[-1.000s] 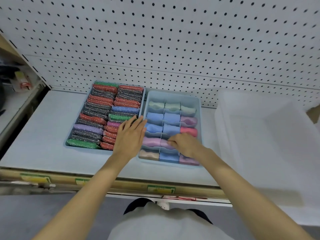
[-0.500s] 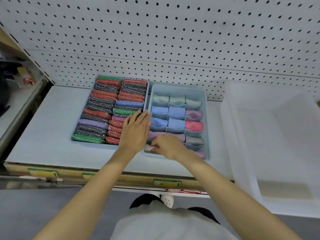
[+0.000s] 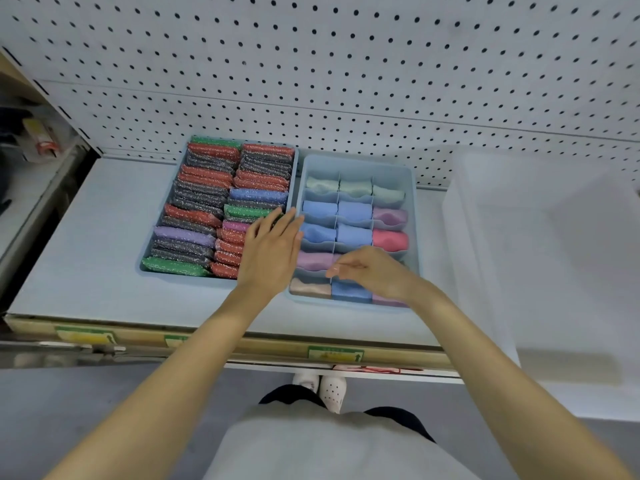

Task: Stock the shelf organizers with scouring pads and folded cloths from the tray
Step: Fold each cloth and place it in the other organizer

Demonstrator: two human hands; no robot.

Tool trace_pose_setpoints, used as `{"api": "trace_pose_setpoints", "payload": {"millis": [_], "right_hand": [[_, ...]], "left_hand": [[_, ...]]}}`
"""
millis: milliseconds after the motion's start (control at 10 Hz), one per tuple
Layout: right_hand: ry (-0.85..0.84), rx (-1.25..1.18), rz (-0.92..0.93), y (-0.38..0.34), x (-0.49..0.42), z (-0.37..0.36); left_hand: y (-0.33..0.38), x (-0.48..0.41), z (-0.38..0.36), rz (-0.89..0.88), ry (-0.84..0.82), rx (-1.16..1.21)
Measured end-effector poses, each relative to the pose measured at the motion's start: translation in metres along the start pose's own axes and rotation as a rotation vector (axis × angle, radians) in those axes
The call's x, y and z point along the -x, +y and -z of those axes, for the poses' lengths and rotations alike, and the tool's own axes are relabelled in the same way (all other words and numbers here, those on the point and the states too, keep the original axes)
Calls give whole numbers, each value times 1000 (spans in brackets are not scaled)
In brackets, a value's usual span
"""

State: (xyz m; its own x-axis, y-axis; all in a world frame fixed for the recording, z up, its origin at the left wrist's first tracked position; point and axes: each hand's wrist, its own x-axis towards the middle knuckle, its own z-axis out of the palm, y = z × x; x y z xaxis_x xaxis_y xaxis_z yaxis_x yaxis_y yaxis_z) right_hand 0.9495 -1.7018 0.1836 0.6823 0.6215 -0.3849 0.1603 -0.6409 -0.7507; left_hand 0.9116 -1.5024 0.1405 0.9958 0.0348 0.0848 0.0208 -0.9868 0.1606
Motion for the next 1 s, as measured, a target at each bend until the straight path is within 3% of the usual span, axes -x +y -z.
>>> {"api": "trace_pose_setpoints", "payload": {"millis": [100, 300, 400, 500, 700, 1000], "right_hand": [[-49, 10, 31, -1, 5, -6], [-136, 288, 34, -21, -9, -27], [-108, 293, 20, -22, -10, -21], [60, 227, -27, -3, -4, -8], [-110, 522, -159, 18, 8, -3], [-184, 354, -162, 21, 2, -3]], "left_hand": [[0, 0, 1, -3, 6, 8], [2, 0, 1, 1, -3, -1], [0, 0, 1, 4, -1, 1], [0, 0, 0, 0, -3, -4], [-1, 0, -2, -9, 13, -1], [-2, 1, -4, -13, 31, 13]]}}
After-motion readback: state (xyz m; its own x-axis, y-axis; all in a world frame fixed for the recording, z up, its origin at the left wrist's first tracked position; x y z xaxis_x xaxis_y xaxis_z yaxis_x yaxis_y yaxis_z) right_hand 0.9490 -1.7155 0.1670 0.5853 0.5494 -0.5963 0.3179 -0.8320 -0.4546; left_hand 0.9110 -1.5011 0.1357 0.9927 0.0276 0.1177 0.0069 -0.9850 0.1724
